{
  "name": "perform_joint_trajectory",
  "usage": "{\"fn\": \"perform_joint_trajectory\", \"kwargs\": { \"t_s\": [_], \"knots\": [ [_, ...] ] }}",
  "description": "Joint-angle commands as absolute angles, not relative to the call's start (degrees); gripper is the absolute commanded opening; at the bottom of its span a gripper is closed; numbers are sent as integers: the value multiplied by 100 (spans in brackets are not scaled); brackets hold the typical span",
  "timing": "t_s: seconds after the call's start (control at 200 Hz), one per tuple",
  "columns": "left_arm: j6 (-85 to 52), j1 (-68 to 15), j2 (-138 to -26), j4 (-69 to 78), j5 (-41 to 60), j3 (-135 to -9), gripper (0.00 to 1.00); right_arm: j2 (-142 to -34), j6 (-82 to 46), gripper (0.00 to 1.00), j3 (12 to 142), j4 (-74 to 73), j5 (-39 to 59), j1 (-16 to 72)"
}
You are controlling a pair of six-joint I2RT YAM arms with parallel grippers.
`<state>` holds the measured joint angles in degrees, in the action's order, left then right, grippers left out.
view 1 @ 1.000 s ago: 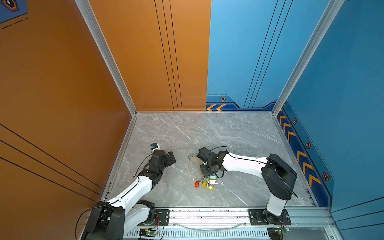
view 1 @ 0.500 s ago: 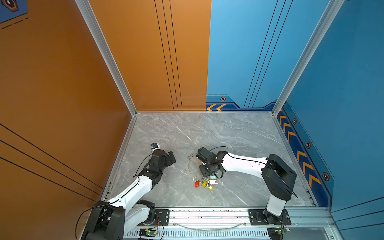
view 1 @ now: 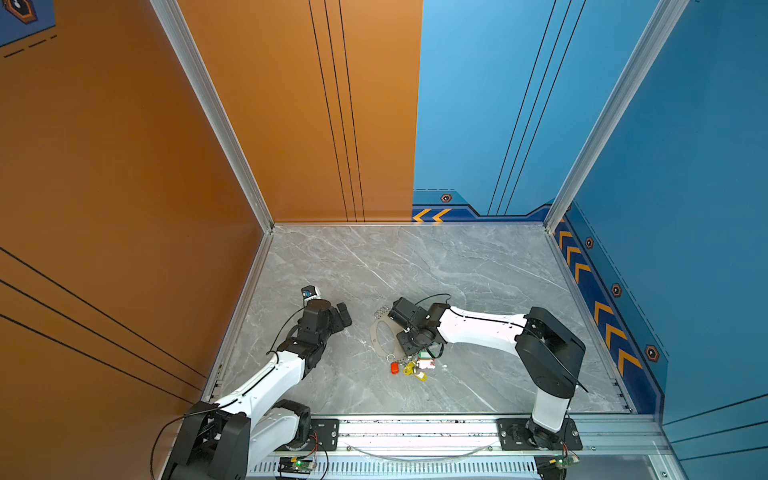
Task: Put the keys on the keyring
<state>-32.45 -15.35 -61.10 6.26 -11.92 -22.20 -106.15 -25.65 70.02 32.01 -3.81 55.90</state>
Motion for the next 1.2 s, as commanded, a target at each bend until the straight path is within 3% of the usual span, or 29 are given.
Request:
{"fn": "perform_joint_trajectory", "kwargs": {
  "t_s": [0.0, 0.541, 1.191],
  "knots": [
    [-3261, -1485, -6121, 650, -1113, -2356, 98, -10750, -2499, 16, 7184, 3510, -717, 5633],
    [-3261, -1480, -6109, 646, -1097, -2359, 98, -10953, -2394, 21, 7422, 3743, -1174, 5727],
    [-3253, -1469, -6148, 650, -1057, -2379, 98, -10519, -2225, 3, 7466, 3795, -1309, 5716]
  ]
}}
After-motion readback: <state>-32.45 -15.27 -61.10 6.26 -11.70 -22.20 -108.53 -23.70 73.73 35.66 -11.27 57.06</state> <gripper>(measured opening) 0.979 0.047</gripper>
